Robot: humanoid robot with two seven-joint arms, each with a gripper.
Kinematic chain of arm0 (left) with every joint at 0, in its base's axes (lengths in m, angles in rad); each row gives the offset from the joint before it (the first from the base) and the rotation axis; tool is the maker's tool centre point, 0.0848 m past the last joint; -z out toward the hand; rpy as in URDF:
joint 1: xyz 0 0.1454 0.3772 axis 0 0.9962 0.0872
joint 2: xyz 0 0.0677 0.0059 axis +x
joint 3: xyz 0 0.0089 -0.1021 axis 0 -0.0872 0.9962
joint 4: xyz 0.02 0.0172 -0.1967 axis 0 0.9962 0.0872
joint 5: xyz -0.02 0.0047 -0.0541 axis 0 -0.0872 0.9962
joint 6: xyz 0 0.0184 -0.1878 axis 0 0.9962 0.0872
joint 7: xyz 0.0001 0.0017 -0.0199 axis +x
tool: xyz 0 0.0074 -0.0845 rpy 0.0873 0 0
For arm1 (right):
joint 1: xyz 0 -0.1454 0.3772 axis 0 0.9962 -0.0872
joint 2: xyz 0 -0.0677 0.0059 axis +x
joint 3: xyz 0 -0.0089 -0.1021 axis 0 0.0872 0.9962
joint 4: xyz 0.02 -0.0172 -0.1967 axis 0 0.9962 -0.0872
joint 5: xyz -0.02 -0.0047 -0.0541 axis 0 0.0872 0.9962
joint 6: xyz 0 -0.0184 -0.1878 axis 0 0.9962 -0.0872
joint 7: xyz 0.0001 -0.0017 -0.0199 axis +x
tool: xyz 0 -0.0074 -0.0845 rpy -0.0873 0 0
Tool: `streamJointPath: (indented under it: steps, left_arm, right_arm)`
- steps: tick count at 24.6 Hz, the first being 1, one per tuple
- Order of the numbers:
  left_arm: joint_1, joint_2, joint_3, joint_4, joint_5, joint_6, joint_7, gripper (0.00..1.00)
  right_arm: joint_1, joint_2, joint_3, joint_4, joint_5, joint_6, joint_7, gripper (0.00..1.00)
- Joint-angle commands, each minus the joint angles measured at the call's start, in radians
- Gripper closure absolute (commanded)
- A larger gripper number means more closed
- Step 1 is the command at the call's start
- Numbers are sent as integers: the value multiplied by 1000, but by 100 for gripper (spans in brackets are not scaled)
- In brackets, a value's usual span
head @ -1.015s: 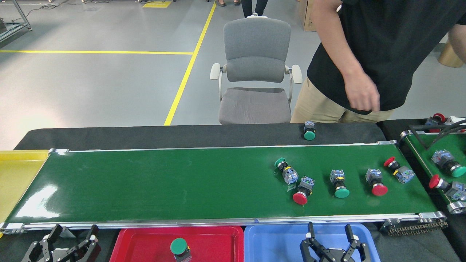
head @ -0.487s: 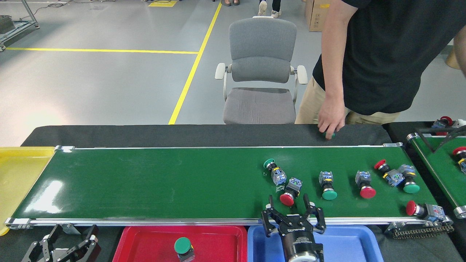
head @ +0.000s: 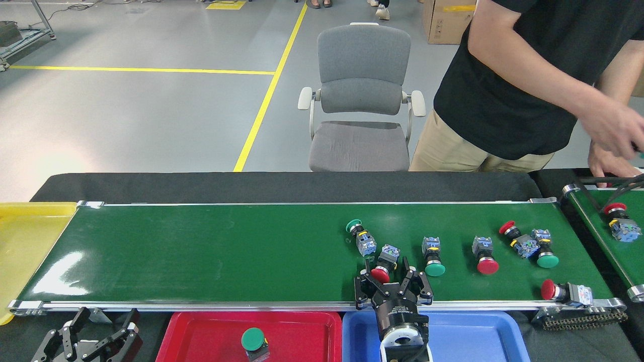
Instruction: Pick switch part from conveyor to tray
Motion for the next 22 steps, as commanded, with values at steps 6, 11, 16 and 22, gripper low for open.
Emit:
streamJointPath:
  steps: [6, 11, 16, 22]
  left_arm:
    - [-8, 12, 4, -14, 0, 4, 3, 0]
    - [-11, 10, 4, -15, -2, 4, 3, 0]
    - [-25, 7, -18, -23, -2, 5, -1, 0]
    - [-31, -6, -99, -115, -8, 19, -21, 0]
  right_arm:
    - [38, -59, 117, -132, 3, -138, -18, 98]
    - [151, -142, 219, -307, 5, -475, -69, 25]
    - [153, -142, 219, -302, 6, -596, -81, 0]
    - [246, -128, -7, -350, -21, -521, -112, 1]
